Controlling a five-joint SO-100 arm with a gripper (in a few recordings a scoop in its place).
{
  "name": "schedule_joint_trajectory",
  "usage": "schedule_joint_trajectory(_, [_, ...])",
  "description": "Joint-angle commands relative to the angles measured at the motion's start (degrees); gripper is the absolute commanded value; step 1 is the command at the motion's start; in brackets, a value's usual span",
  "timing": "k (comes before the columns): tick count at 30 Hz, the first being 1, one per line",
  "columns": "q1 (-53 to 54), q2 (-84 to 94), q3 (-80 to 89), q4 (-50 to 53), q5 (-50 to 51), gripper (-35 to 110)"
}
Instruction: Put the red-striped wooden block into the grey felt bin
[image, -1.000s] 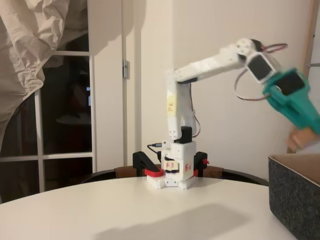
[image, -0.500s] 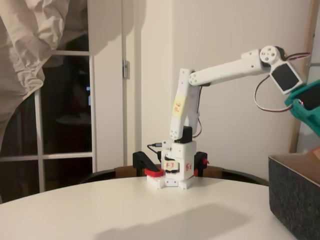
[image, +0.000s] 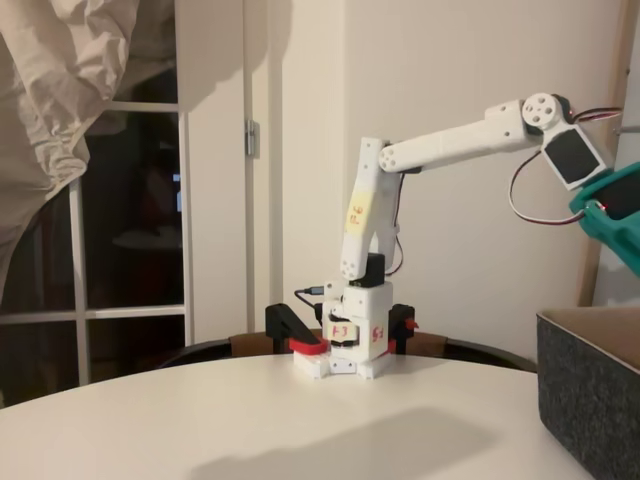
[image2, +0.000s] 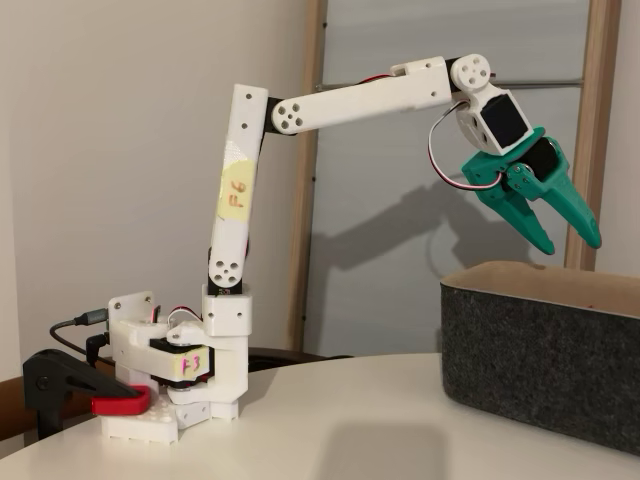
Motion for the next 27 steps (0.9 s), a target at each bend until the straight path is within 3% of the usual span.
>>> schedule_joint_trajectory(1, [-0.53,2.2,-1.76,3.43,1.67,24])
schedule_joint_trajectory(18, [8.09,21.88,-0.62,26.89,12.74,24])
schedule_joint_trajectory(27, [24.26,39.29,10.37,28.21,26.1,21])
